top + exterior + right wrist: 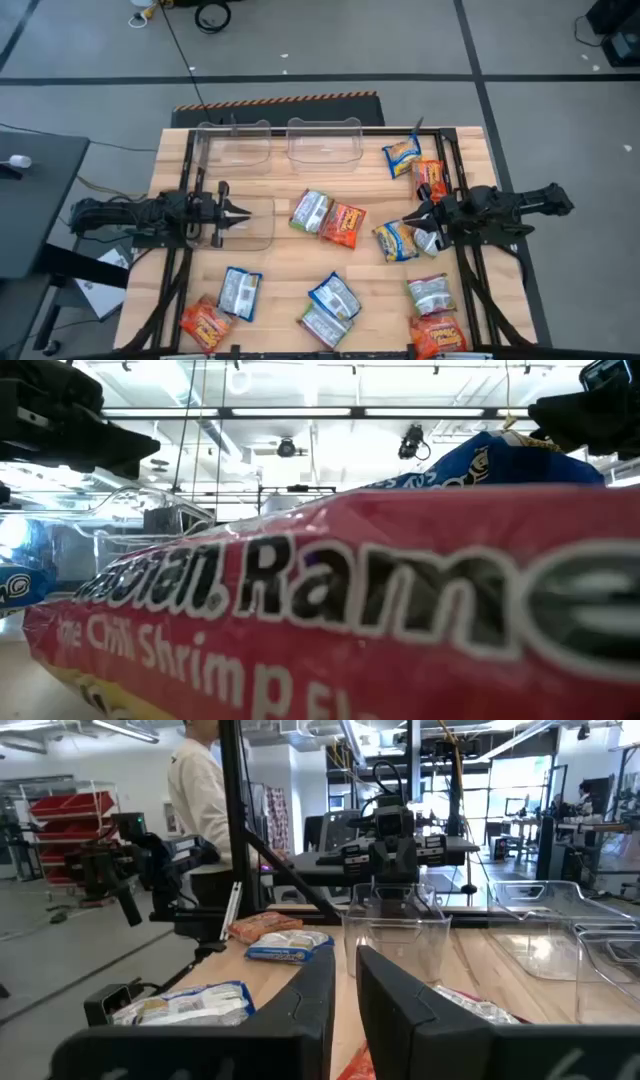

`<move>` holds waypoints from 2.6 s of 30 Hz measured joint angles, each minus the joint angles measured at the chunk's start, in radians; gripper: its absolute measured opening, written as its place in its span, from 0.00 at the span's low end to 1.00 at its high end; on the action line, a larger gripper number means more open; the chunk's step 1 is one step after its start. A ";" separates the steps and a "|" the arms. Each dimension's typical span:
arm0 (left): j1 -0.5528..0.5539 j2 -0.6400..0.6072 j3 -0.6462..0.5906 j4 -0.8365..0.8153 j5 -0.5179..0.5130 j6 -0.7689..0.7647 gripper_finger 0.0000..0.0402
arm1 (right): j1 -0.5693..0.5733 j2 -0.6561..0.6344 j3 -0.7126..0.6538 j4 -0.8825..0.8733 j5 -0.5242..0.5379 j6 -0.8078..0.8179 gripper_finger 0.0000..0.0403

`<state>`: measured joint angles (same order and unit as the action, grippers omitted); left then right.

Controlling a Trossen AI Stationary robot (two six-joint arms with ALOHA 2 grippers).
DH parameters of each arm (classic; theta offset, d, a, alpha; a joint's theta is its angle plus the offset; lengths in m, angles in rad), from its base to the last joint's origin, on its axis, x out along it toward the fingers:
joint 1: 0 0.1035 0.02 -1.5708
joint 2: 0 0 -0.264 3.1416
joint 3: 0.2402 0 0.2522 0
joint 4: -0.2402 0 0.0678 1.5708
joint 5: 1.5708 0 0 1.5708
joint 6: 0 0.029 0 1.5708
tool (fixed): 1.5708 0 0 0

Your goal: Sort Maruchan noodles

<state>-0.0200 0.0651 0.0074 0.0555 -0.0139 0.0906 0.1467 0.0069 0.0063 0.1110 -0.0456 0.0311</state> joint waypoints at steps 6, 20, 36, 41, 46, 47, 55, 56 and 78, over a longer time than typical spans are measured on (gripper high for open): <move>0.000 0.000 0.000 0.000 0.000 0.000 0.14 | 0.000 0.000 0.000 0.000 0.000 0.000 0.13; 0.000 0.000 0.000 0.000 0.000 0.000 0.14 | 0.000 0.000 0.000 0.000 0.000 0.000 0.13; 0.000 0.000 0.000 0.000 0.000 0.000 0.14 | 0.000 0.000 0.000 0.000 0.000 0.000 0.13; 0.000 0.000 0.000 0.000 0.000 0.000 0.14 | 0.000 0.000 0.000 0.000 0.000 0.000 0.13; 0.000 0.000 0.000 0.000 0.000 0.000 0.14 | 0.000 0.000 0.000 0.000 0.000 0.000 0.13; 0.000 0.000 0.000 0.000 0.000 0.000 0.14 | 0.000 0.000 0.000 0.000 0.000 0.000 0.13; 0.000 0.000 0.000 0.000 0.000 0.000 0.14 | 0.000 0.000 0.000 0.000 0.000 0.000 0.13; 0.000 0.000 0.000 0.000 0.000 0.000 0.14 | 0.000 0.000 0.000 0.000 0.000 0.000 0.13; 0.000 0.000 0.000 0.000 0.000 0.000 0.14 | -0.008 0.000 0.000 -0.007 0.170 -0.183 0.13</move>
<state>-0.0198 0.0652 0.0073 0.0551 -0.0140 0.0906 0.1390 0.0071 0.0066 0.1035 0.1246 -0.1524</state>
